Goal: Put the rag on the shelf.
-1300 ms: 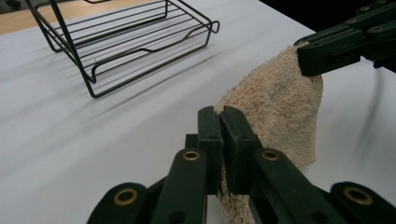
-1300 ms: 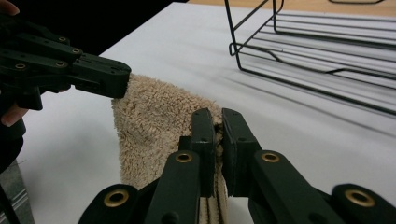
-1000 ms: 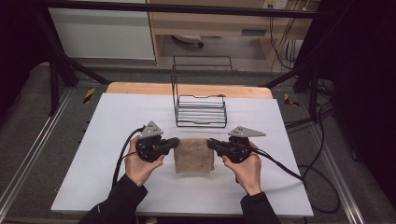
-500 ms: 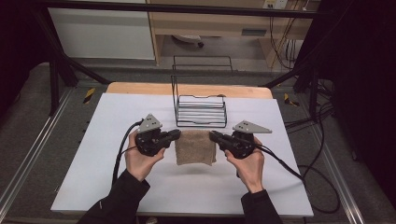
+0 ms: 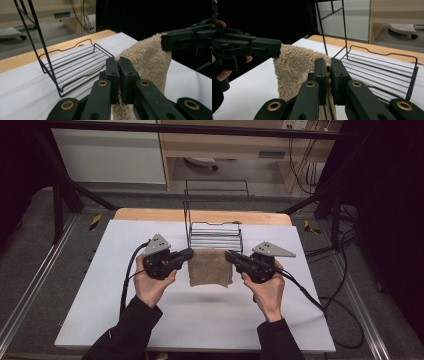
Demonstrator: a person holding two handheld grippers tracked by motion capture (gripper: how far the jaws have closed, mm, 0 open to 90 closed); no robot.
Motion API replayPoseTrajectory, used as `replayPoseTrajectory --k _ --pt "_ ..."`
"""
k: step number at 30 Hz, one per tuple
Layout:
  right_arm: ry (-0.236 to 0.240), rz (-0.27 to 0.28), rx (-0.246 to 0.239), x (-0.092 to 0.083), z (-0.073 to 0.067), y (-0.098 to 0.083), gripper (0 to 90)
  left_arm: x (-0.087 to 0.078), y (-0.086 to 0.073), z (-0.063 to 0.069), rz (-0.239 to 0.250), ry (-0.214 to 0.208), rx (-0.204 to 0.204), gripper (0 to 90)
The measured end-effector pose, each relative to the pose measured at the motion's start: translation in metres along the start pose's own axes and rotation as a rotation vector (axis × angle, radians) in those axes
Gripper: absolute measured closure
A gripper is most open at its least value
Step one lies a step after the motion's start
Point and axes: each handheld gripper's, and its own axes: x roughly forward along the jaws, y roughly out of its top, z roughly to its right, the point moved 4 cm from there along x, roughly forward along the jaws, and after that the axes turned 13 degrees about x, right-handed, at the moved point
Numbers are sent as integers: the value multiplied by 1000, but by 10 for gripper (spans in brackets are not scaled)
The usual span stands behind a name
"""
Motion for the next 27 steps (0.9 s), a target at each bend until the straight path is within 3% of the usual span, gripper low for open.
replayPoseTrajectory --k 6,27 --pt "1 26 -1 0 -1 8 844 -1 9 -4 30 13 -9 860" --pt "0 150 -51 -10 -11 50 845 -2 53 -12 134 58 21 861"
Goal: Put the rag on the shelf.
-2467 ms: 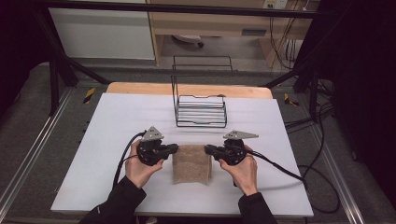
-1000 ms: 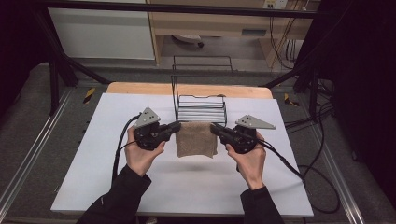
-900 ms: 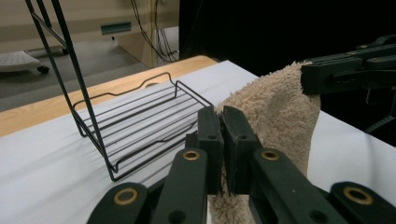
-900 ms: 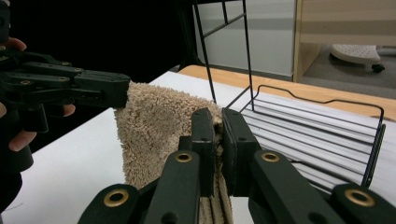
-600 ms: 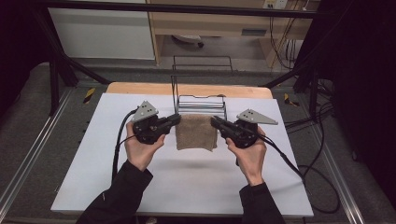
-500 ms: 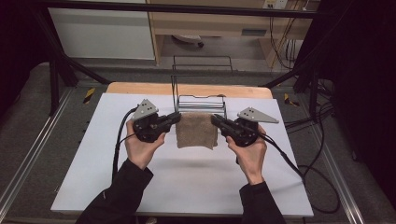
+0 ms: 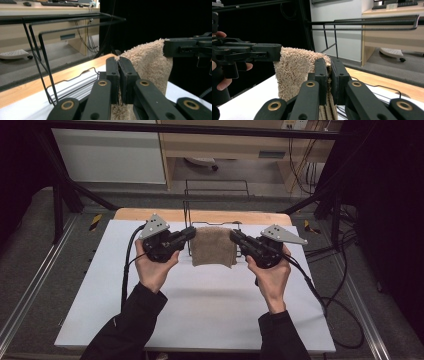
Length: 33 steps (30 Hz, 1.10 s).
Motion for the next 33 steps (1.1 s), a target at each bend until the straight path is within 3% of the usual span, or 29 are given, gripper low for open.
replayPoseTrajectory --k 33 --pt "-8 73 -44 9 -11 53 845 5 47 -24 92 40 15 862"
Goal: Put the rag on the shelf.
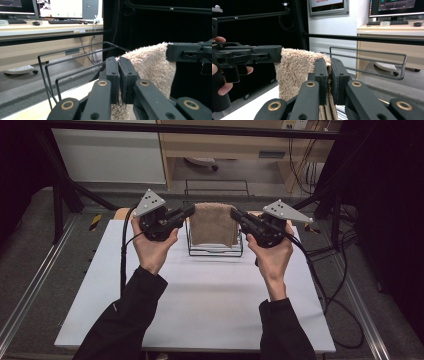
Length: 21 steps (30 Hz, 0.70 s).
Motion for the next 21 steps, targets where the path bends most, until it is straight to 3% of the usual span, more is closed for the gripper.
replayPoseTrajectory --k 21 --pt "-23 49 -7 11 3 38 845 18 34 -17 23 26 14 861"
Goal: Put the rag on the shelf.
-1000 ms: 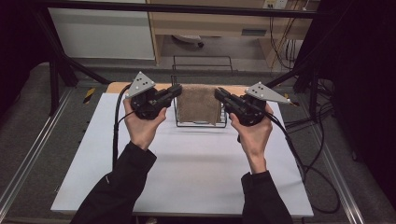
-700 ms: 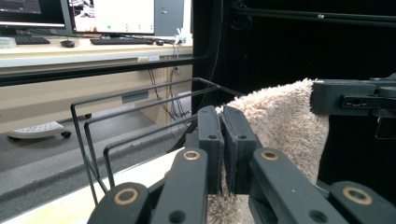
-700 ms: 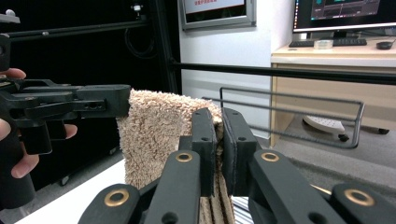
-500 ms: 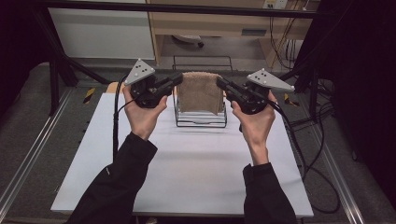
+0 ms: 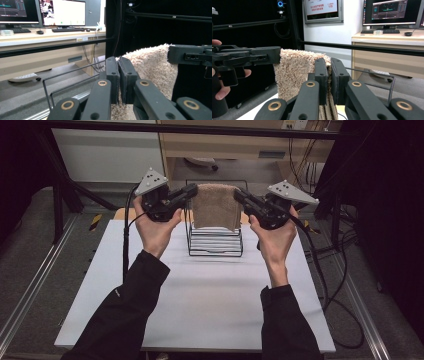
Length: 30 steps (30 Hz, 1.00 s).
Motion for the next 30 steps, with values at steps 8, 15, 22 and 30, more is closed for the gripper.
replayPoseTrajectory --k 8,15,22,30 --pt "-6 7 0 12 5 11 846 6 8 -8 10 5 2 861" --pt "-3 16 -8 18 7 23 846 11 13 -16 24 5 -3 861" --pt "-5 24 -13 27 10 31 846 16 20 -22 23 20 13 861" --pt "-1 40 -19 36 14 42 846 25 29 -30 22 40 25 861"
